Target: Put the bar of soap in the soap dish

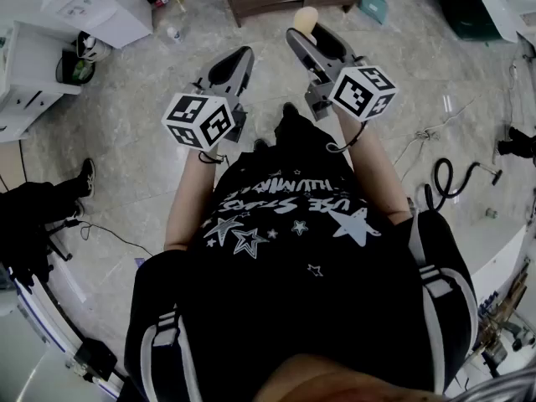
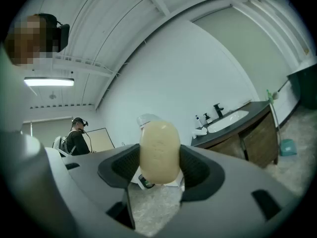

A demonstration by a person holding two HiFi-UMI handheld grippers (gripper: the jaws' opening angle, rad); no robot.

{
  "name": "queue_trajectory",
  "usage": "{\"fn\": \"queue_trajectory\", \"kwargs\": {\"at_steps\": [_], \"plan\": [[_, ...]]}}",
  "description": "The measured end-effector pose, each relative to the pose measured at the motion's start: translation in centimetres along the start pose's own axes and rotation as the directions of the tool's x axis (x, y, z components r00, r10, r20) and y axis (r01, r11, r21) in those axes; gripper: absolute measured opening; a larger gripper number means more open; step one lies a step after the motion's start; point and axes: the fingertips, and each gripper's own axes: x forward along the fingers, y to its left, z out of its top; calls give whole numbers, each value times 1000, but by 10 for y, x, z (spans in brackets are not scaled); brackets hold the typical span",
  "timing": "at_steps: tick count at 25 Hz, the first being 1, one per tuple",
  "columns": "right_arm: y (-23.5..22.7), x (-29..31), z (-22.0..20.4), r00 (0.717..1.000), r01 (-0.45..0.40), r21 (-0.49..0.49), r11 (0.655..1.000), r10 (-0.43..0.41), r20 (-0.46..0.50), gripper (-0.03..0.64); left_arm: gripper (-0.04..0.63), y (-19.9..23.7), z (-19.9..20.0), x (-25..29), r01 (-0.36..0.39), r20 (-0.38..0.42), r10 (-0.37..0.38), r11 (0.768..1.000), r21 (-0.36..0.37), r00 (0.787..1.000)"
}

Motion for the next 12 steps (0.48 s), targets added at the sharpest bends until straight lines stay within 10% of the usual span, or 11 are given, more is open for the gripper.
{"fn": "queue_trajectory", "kwargs": {"at_steps": [12], "plan": [[-22,14,-3,1000,-9,27,1000,9,-2,253,12,16,-5,10,-33,1,33,999,-17,999]]}}
